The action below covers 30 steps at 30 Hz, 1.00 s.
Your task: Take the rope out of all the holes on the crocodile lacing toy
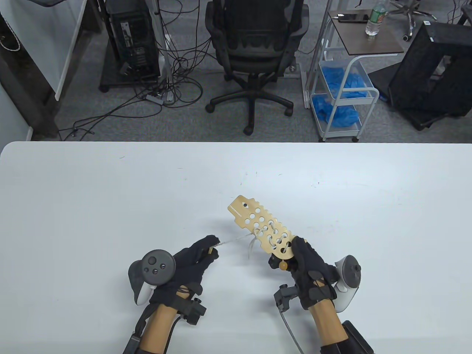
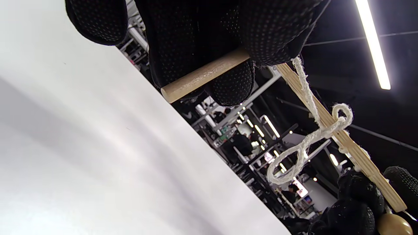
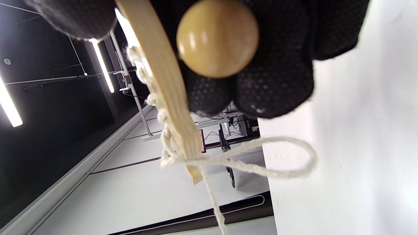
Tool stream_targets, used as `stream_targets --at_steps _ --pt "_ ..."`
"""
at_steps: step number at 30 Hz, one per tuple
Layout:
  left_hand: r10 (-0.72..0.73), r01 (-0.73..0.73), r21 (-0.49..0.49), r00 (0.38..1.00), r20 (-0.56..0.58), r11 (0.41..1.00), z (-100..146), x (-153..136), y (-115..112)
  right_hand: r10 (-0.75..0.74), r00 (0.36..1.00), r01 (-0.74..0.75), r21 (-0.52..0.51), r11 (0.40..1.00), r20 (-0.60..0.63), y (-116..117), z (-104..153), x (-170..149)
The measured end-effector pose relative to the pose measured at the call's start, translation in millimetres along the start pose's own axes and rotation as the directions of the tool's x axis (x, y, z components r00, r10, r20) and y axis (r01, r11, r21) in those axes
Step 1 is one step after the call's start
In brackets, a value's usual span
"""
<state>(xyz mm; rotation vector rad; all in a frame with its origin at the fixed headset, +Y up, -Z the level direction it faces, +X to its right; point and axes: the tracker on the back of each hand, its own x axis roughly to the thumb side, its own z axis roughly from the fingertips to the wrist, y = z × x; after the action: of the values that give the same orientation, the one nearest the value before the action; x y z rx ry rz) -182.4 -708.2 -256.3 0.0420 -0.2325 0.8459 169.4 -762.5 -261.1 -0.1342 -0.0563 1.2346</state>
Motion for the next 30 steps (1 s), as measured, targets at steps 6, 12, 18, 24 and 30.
stream_targets --at_steps 6,12,18,24,30 --pt "-0.013 0.013 0.015 1.0 -0.007 1.0 0.1 -2.1 3.4 -0.007 1.0 0.007 -0.026 1.0 -0.004 -5.1 -1.2 -0.5" --pt "-0.019 0.02 0.028 0.999 -0.026 0.999 -0.4 -6.6 7.0 -0.011 1.0 0.011 -0.042 0.999 -0.008 -8.6 -2.2 -1.1" --pt "-0.016 0.018 0.04 0.999 -0.05 0.999 -0.5 -12.7 11.4 -0.014 1.0 0.013 -0.054 0.998 -0.014 -11.6 -2.9 -1.7" --pt "-0.024 0.028 0.055 0.998 -0.064 0.998 -0.6 -17.4 15.6 -0.022 1.0 0.021 -0.074 0.997 -0.017 -15.2 -3.7 -1.6" --pt "-0.026 0.031 0.066 0.997 -0.072 0.997 -0.4 -19.8 19.1 -0.028 0.999 0.026 -0.086 0.996 -0.019 -18.1 -4.2 -2.0"
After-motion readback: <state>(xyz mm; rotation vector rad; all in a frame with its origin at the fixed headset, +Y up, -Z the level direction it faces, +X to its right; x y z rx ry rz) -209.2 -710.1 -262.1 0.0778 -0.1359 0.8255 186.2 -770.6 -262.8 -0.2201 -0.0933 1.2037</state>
